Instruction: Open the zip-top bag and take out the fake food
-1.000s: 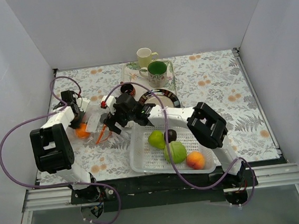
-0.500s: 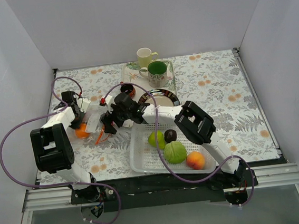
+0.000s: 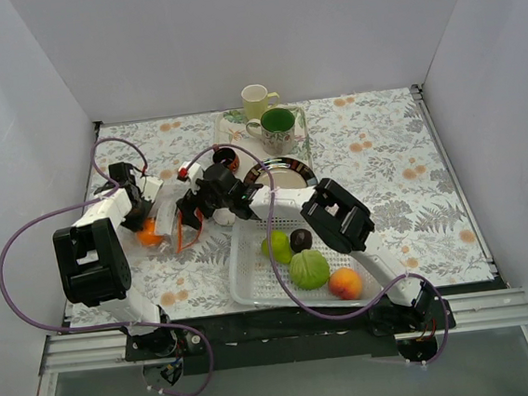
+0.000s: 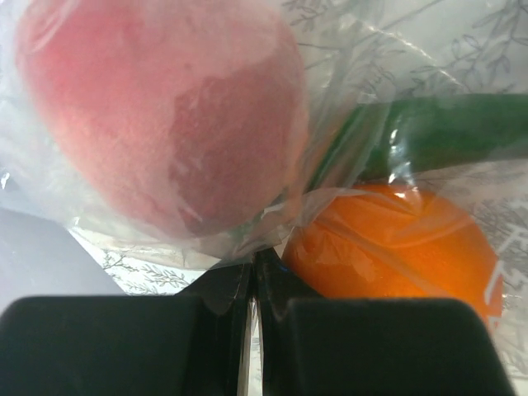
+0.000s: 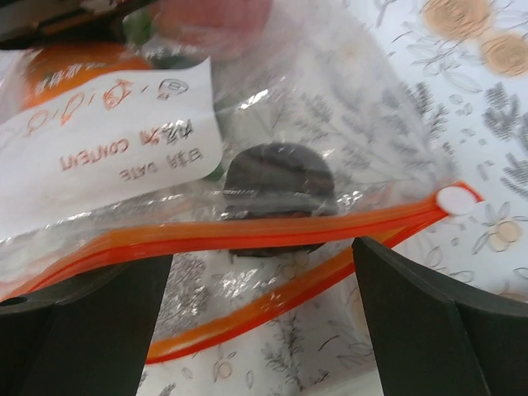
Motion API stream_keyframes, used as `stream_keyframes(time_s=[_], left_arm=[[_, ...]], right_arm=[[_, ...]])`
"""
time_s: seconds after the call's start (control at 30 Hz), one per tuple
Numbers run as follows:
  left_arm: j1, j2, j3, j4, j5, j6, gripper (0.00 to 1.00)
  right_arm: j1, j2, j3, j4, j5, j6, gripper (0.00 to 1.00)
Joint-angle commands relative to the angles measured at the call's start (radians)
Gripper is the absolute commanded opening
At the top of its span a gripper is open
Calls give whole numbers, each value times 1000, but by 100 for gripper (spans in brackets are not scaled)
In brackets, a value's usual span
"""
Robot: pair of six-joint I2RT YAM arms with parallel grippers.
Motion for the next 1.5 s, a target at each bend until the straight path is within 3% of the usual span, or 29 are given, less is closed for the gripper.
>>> stream_keyframes(time_s=[0.0,0.47,0.53,0.7,0.77,0.87,0.9,0.97,1.03,1.23,1.47], left_arm=[[-3,-13,6,-63,67,7,0],[-12,29,62,-182,103,21,0],[-12,33,78,-205,108,19,0],[-12,33,94,-243,128,27,0],[-12,40,104,-254,131,22,0],[-12,41,108,-248,128,10,0],[-12,37,102,-219,123,8,0],[-14,37,79,-167,79,4,0],[-12,50,77,-96,38,-5,0],[-4,151,200,-84,-33,-119,0],[-6,118,258,-128,46,-140,0]], right_arm=[[21,-33,-67,200,138,-81,98],[46,48,2,253,170,-114,98],[44,60,22,247,175,-110,92],[44,62,0,243,182,-113,66],[44,53,-17,248,182,-114,63],[46,2,-81,276,178,-122,44],[46,-19,-104,303,178,-124,29],[46,-94,-177,317,181,-124,18],[48,-150,-227,317,170,-124,17],[48,-377,-375,193,115,-108,20],[48,-632,-527,46,82,-65,16]])
